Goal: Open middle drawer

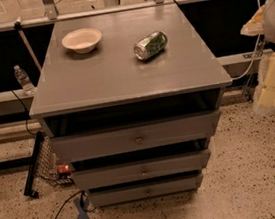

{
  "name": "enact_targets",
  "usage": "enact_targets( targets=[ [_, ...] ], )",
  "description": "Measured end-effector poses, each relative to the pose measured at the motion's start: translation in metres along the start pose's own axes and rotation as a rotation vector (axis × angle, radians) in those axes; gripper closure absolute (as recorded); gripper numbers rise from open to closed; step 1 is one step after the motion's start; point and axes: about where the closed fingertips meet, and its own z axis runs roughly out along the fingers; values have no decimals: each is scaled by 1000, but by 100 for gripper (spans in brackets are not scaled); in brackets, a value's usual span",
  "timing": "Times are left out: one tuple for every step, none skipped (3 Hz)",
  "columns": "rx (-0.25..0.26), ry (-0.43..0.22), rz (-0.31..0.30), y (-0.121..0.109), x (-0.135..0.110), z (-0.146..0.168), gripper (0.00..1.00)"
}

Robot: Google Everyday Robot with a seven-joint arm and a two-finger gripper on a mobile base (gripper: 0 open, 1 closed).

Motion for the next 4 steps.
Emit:
enact_targets(
  targets=[
    [0, 0, 0, 0, 0, 0, 0],
    [-18, -18, 8, 21, 8, 33, 0],
    [-54, -52, 6, 41, 15, 72, 0],
    [-95, -106, 9, 58, 18, 117, 0]
  ],
)
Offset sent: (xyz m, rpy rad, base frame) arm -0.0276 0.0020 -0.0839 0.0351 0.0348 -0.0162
